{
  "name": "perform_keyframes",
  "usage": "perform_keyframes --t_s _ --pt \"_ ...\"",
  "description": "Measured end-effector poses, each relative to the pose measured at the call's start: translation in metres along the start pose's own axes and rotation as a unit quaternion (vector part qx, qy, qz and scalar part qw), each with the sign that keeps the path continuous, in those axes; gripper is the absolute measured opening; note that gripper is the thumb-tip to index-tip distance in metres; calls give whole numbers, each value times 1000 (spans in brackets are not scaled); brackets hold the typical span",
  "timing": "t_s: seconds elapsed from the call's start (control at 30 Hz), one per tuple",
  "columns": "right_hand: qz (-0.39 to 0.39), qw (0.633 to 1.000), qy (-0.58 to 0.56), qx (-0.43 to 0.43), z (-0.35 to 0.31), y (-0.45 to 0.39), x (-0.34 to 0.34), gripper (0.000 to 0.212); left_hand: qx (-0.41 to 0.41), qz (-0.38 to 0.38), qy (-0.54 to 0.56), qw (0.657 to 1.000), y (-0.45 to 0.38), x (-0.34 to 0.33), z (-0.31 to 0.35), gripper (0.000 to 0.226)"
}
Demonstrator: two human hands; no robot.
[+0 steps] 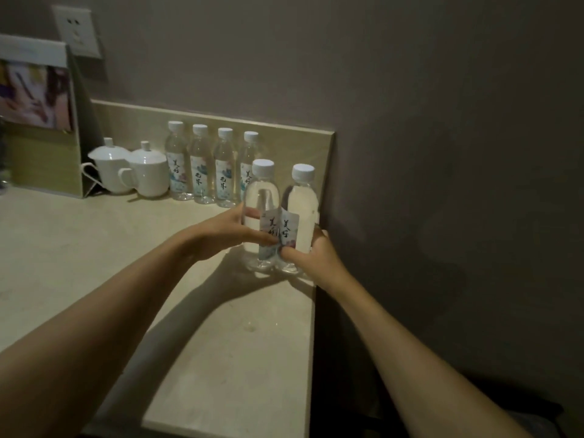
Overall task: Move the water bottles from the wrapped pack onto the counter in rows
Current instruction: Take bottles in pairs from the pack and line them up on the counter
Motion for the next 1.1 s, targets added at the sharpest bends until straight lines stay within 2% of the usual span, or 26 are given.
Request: perform_keyframes --t_s 0.1,0.23,0.3,0.57,0.67,0.77,0.87,0.97,1.1 --pt "29 1000 9 -8 3 -4 2 55 -21 34 -16 999 -2 5 1 32" --pt "33 999 -14 -4 7 -6 -2 59 -28 57 -5 998 1 14 0 56" --pt "34 999 -26 -4 6 -10 -3 65 -29 56 2 998 3 16 0 61" --pt "24 999 -17 -30 14 -34 -7 58 -64 49 -45 996 -10 27 -6 41" --pt "54 998 4 -35 15 -37 -7 61 -84 82 -69 991 -18 37 -10 43" --pt "84 995 12 -47 15 -42 -3 56 -88 109 -77 987 -25 43 -19 43" --pt "104 992 -4 -67 13 -52 -1 54 -92 128 -107 982 -32 48 -23 45" --pt "124 989 1 -85 10 -60 1 60 -103 131 -129 978 -41 47 -18 35" --pt "138 984 39 -104 11 -58 2 67 -83 155 -262 949 -41 53 -21 41"
Point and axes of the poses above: each hand's wrist, its own y-axis away from the middle knuckle, its own x-axis out of the back of the hand, z = x × y, the point moved 9 cm from there along -y, towards the middle knuckle, and after that the axes turned 9 degrees about -x, right-handed, at the moved point
